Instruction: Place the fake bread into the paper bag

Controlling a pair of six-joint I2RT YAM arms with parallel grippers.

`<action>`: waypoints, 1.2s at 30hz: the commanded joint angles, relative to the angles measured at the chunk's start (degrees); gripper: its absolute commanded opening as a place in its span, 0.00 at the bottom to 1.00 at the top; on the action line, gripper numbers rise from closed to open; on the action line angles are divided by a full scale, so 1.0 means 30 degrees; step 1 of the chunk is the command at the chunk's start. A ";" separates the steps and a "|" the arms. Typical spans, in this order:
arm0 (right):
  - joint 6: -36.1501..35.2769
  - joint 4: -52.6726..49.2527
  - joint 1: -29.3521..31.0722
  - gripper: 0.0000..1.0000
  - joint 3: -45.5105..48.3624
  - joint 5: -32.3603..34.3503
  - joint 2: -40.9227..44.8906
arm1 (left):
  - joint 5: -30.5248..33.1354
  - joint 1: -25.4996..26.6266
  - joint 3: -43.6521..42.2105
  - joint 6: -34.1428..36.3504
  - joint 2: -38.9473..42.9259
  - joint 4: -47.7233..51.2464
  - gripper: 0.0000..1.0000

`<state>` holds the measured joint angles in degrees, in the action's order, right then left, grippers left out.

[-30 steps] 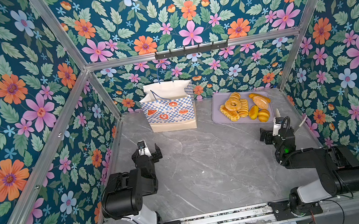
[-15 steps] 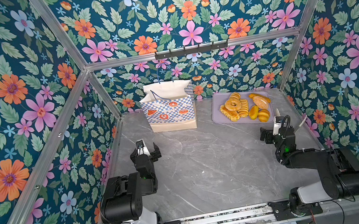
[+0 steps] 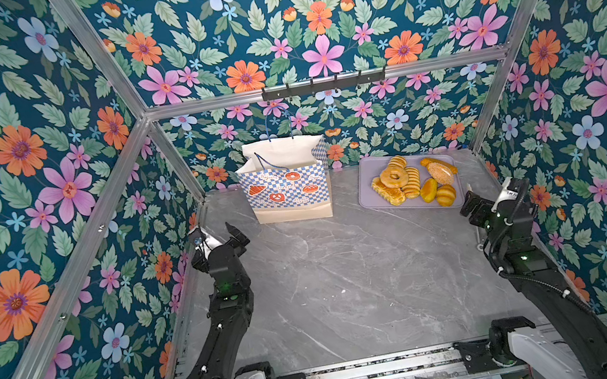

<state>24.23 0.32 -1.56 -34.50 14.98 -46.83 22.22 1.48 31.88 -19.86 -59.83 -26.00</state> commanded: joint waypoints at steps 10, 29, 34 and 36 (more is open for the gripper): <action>0.2481 -0.7892 0.0008 0.89 -0.2313 -0.4049 0.2450 | -0.3399 -0.0023 0.3825 -0.2188 0.3552 1.1634 1.00; 0.2736 -1.2526 0.0509 0.63 -1.1039 -1.0563 -0.4325 | -0.8326 -0.0029 1.5499 -0.1415 -0.3382 1.8457 0.84; 0.2623 -1.2920 0.1356 0.63 -1.2455 -1.0584 -0.5254 | -0.8136 0.0138 1.8775 -0.0796 -0.5674 1.9959 0.82; 0.2569 -1.3069 0.1818 0.64 -1.2959 -1.0641 -0.5529 | -0.7967 0.0154 2.0002 -0.0439 -0.6371 2.0427 0.81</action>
<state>31.88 -37.56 2.66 -71.72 -16.32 -62.70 -1.65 1.89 88.58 -23.64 -77.23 31.83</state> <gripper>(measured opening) 0.635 0.814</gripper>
